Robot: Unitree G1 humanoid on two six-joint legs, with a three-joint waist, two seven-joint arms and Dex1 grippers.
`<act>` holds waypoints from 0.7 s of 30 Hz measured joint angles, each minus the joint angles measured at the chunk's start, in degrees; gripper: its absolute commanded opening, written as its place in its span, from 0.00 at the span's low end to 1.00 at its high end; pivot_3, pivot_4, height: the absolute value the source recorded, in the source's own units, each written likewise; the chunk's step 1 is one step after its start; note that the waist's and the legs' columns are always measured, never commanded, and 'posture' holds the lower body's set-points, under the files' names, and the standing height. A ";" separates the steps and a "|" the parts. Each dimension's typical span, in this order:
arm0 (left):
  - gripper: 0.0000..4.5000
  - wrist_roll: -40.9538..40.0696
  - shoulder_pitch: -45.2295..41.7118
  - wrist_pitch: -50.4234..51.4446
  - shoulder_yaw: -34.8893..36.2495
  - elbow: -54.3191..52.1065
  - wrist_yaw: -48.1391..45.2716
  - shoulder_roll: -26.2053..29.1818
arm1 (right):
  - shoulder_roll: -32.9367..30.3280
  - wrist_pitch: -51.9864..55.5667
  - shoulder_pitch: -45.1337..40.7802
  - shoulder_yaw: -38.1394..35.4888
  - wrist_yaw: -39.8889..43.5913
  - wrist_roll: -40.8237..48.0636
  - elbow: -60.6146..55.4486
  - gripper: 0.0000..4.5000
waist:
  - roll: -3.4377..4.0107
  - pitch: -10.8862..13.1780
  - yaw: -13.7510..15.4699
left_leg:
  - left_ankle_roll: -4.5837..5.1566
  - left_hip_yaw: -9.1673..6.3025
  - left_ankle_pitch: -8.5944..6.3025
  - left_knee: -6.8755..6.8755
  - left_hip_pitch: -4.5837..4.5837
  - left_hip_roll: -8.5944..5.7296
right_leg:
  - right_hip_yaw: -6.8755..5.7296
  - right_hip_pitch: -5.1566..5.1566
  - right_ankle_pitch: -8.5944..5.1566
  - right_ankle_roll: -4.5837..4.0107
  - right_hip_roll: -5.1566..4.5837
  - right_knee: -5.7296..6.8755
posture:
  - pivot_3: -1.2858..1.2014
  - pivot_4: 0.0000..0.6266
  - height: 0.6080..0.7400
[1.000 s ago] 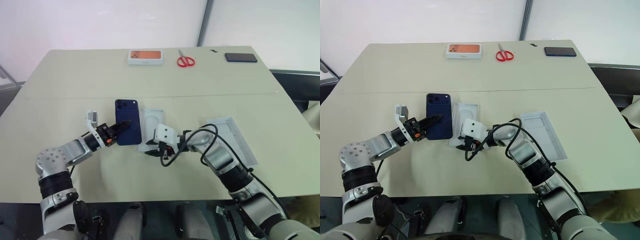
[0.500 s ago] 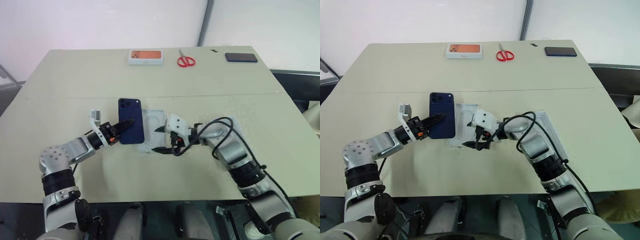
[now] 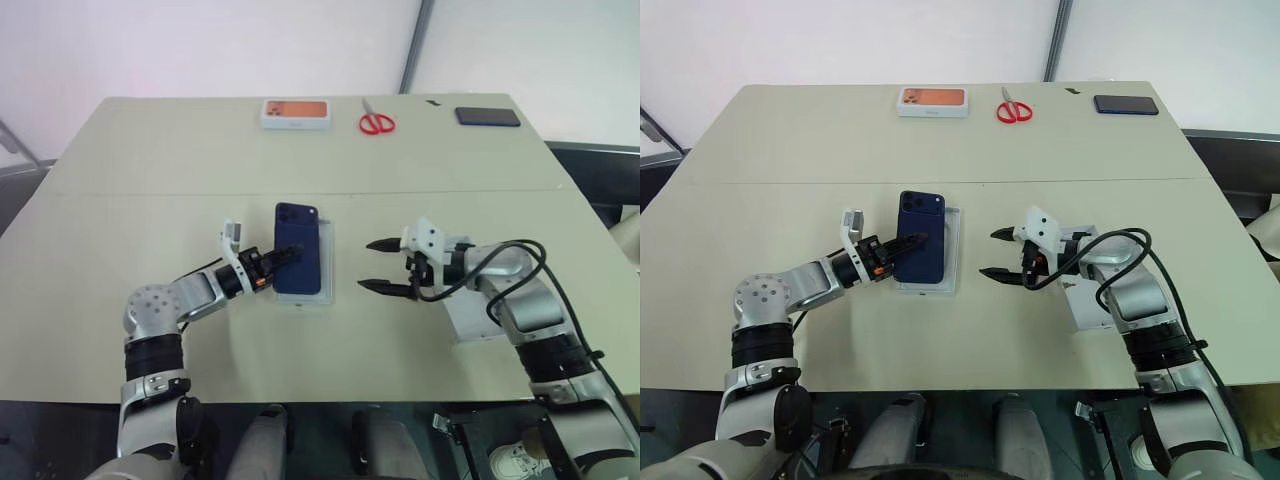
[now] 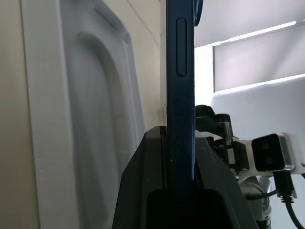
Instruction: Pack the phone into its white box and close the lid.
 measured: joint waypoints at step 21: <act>0.86 0.35 -2.23 2.66 -3.15 -2.62 -1.18 3.33 | 2.63 -1.77 -1.65 2.46 -2.04 -1.88 2.33 0.88 | 0.00 0.00 0.09 | -0.01 -0.03 0.00 0.01 0.02 -0.01 | -0.01 0.04 0.00 0.00 0.00 0.00 | 0.52 0.24 1.00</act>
